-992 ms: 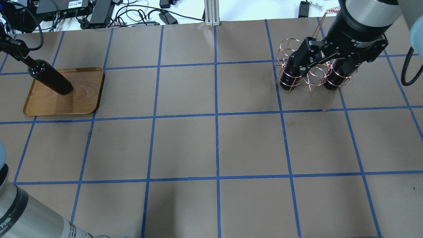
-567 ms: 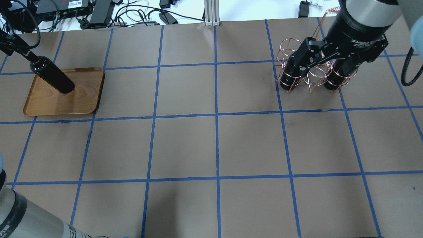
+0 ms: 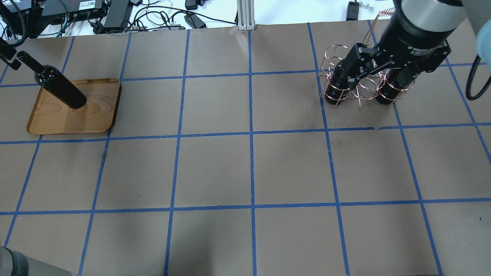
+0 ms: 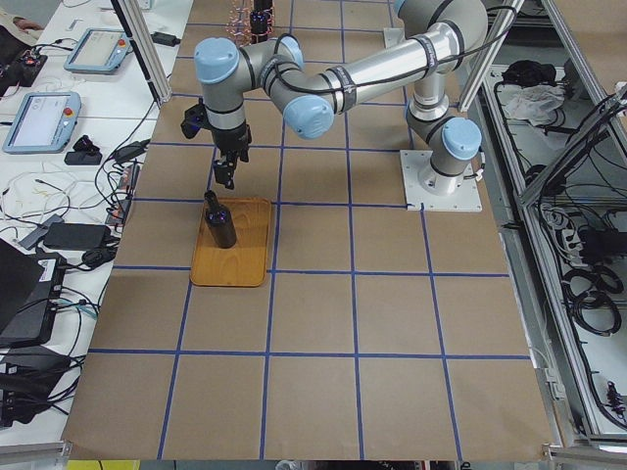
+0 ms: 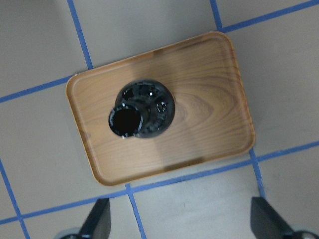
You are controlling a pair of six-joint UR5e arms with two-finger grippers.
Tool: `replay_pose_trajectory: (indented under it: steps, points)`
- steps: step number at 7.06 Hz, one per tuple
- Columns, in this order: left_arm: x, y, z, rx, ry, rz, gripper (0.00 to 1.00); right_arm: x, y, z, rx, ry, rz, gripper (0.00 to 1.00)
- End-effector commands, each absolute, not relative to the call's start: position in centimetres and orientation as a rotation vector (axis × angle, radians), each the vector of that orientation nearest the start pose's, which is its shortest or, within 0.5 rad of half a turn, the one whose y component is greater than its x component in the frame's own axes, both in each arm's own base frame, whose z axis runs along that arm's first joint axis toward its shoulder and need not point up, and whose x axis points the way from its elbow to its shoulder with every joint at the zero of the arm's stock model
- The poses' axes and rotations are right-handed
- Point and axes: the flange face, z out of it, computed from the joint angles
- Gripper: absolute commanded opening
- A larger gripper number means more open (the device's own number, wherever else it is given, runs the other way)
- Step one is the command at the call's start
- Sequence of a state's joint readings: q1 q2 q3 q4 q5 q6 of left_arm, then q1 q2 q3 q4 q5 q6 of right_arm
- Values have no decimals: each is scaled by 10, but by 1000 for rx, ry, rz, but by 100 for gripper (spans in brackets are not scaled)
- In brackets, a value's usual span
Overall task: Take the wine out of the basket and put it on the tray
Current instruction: 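Lower the bottle onto the wooden tray with the left gripper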
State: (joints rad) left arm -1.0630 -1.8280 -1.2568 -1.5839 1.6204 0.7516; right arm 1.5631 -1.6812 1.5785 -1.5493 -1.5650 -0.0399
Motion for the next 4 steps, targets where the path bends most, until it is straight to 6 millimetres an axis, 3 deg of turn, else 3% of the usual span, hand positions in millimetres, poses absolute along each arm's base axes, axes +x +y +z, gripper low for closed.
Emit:
replay_pose_trajectory:
  steps: [1, 3, 4]
  points:
    - [113, -552, 532, 272, 3127, -20, 100, 130, -452, 534, -48, 3134, -128, 100]
    - [7, -530, 542, 250, 3128, -36, 100, 130, -452, 534, -48, 3134, -128, 100]
    - [-32, -518, 548, 224, 3130, -53, 100, 130, -452, 534, -48, 3134, -128, 100]
